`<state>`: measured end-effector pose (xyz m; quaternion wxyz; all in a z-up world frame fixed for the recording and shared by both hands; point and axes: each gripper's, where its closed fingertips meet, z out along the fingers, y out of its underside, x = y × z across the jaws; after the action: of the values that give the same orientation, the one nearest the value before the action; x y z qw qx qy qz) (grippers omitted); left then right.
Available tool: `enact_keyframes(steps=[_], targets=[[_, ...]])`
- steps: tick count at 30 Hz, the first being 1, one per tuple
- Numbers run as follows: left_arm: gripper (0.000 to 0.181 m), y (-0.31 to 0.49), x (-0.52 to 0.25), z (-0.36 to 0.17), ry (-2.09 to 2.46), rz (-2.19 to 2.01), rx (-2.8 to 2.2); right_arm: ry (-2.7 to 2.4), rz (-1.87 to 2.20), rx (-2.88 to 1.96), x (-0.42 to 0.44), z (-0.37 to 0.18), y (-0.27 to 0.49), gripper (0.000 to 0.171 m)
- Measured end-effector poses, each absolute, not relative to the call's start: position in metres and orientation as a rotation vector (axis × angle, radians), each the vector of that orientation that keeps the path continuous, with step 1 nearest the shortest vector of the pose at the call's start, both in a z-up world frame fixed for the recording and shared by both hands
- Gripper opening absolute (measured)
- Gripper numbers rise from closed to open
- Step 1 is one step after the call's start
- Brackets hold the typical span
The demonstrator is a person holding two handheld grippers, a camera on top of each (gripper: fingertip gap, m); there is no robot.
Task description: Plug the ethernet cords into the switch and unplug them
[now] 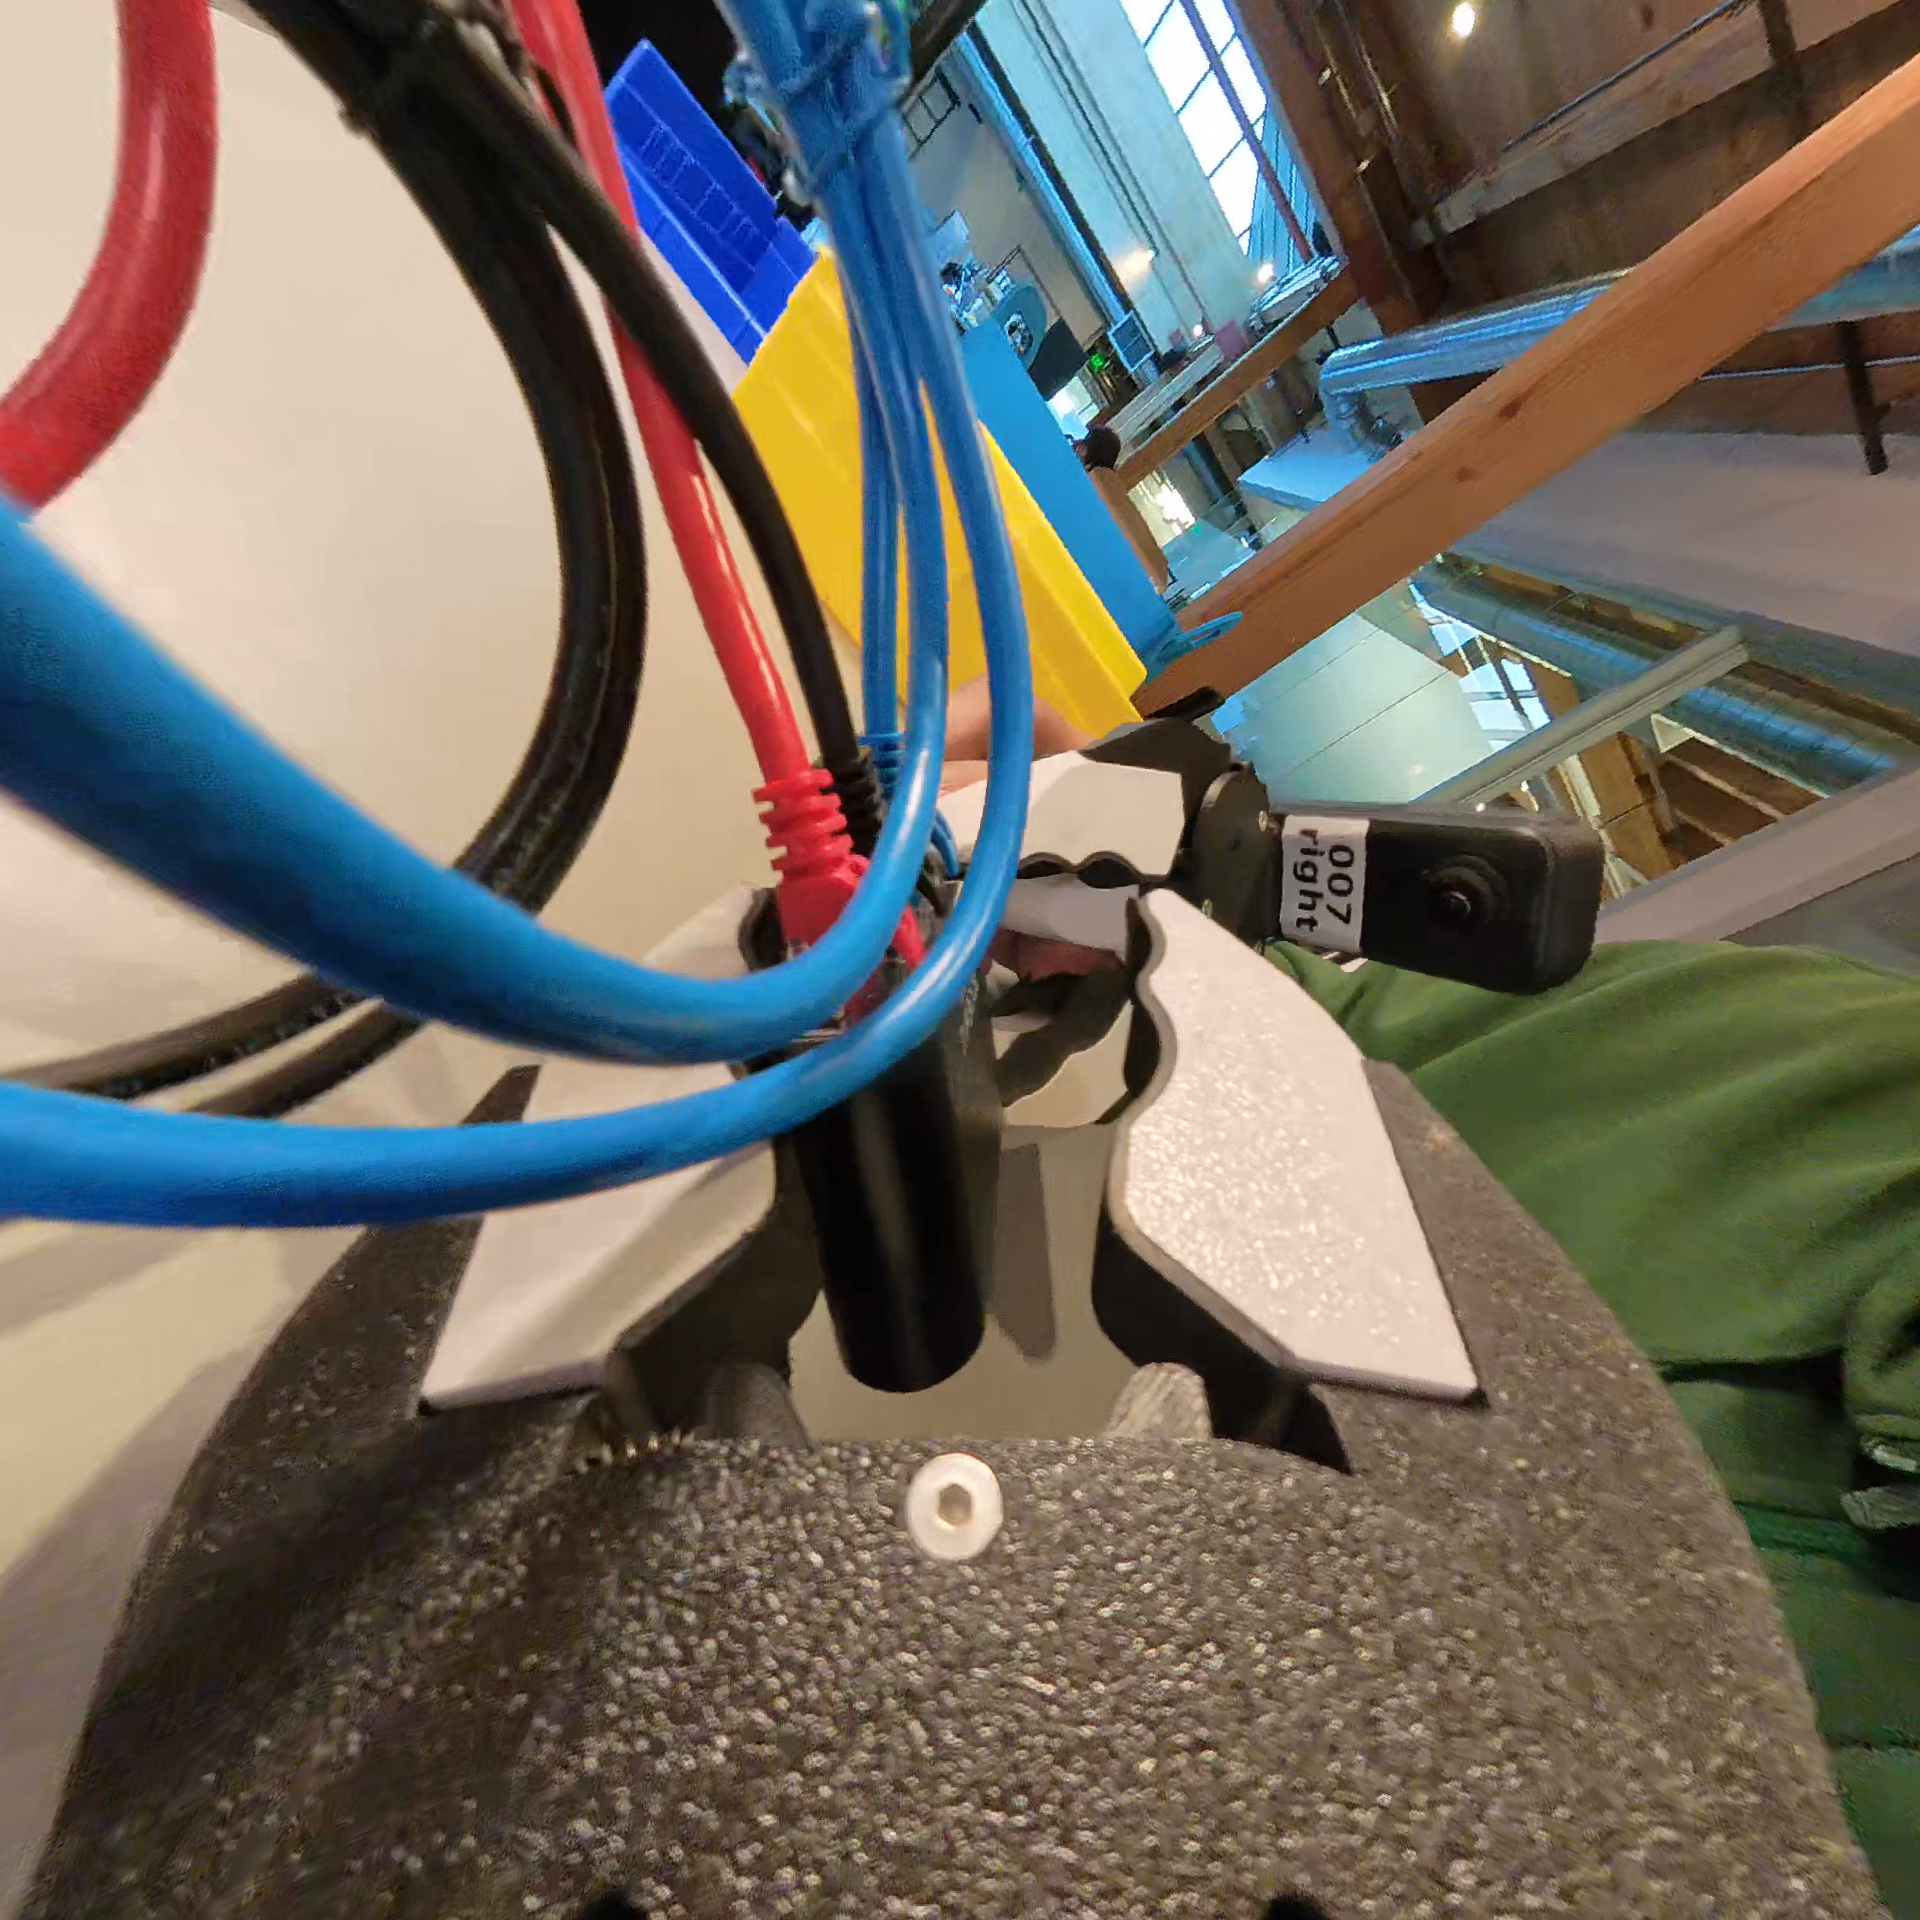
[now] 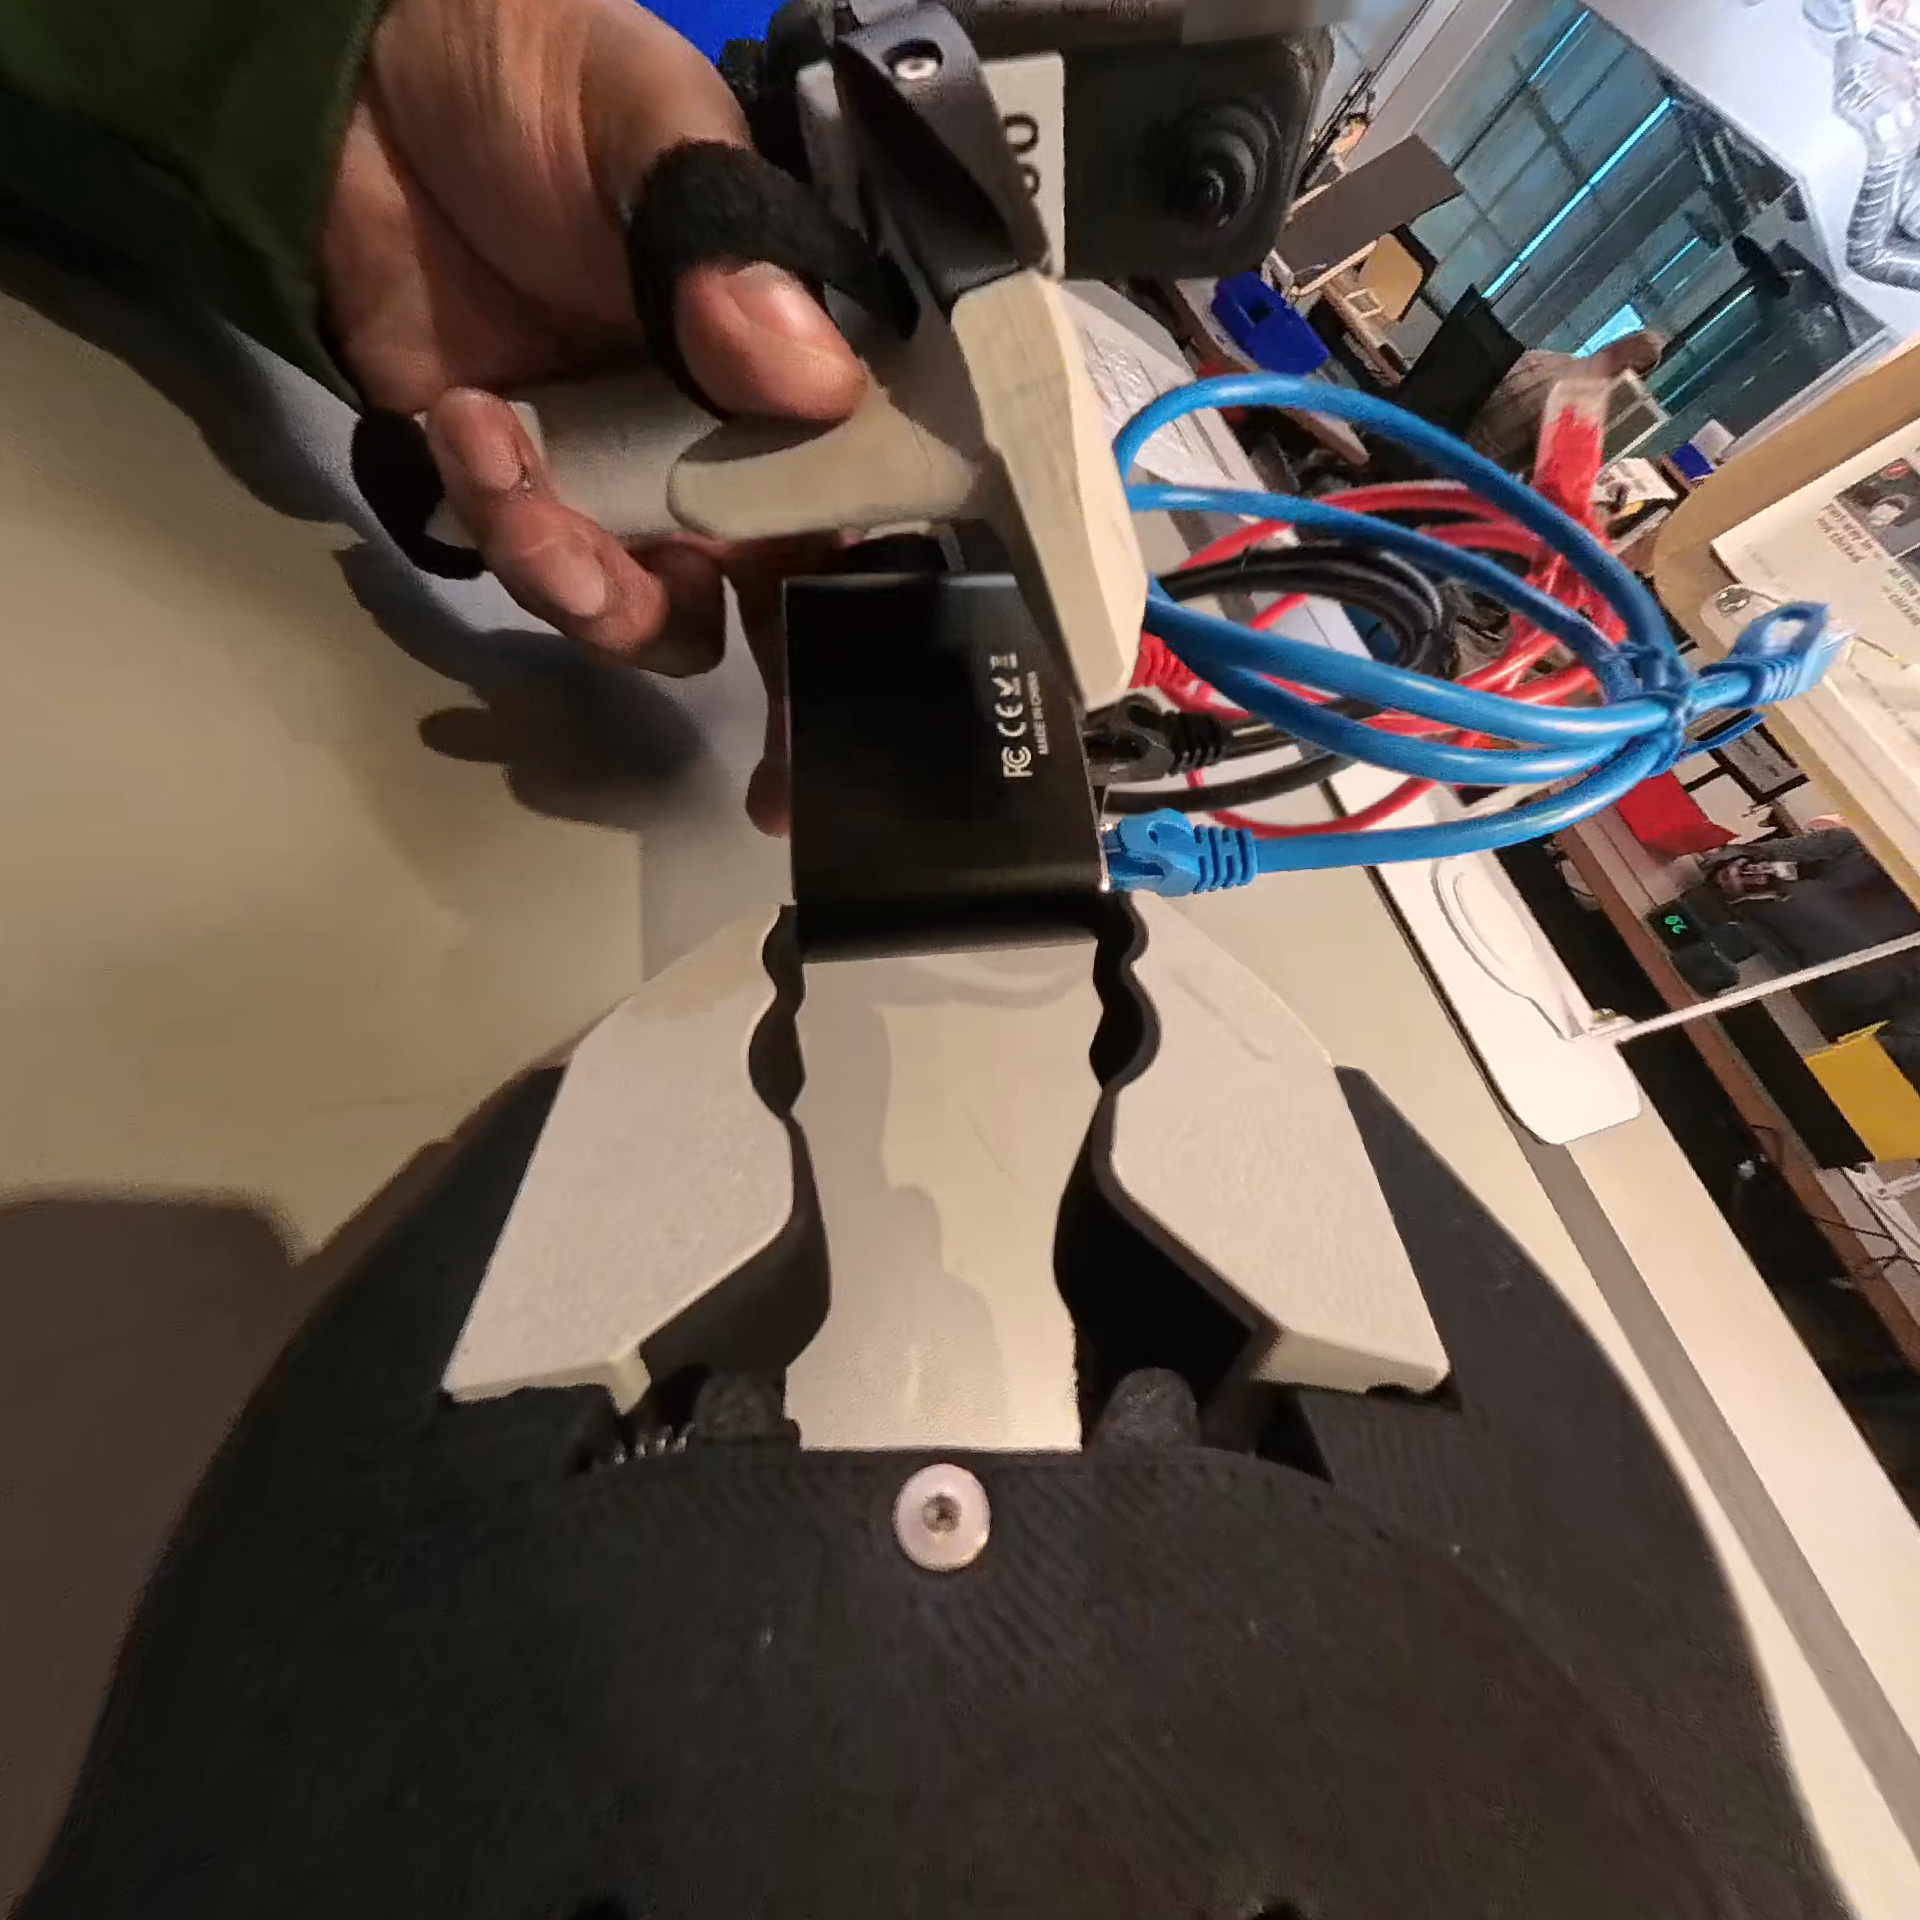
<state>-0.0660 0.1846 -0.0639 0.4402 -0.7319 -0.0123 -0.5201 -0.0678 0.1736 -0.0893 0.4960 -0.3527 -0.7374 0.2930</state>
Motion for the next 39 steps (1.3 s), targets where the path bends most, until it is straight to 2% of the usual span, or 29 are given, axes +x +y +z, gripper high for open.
enact_keyframes(steps=[6, 11, 15, 24, 29, 34, 39], targets=[[0.066, 0.184, -0.064, -0.074, -0.156, -1.436, -1.841, -1.777, 0.664, -0.837, -0.069, -0.09, 0.175, 0.055], [0.058, 0.183, -0.06, -0.068, -0.165, -1.508, -1.783, -1.711, 0.702, -0.885, -0.069, -0.081, 0.183, 0.055], [0.048, 0.19, -0.068, -0.057, -0.21, -1.448, -1.648, -1.629, 0.796, -0.984, -0.072, -0.076, 0.185, 0.054], [0.04, 0.198, -0.083, -0.047, -0.365, -1.267, -1.541, -1.469, 0.839, -1.146, -0.083, -0.07, 0.176, 0.055], [0.039, 0.196, -0.086, -0.052, -0.266, -1.143, -1.604, -1.496, 0.816, -1.159, -0.086, -0.075, 0.175, 0.055], [0.039, 0.197, -0.096, -0.066, -0.078, -0.976, -1.751, -1.606, 0.739, -0.966, -0.079, -0.076, 0.178, 0.048], [0.039, 0.194, -0.093, -0.074, 0.015, -0.985, -1.832, -1.594, 0.672, -1.02, -0.072, -0.072, 0.201, 0.047]])
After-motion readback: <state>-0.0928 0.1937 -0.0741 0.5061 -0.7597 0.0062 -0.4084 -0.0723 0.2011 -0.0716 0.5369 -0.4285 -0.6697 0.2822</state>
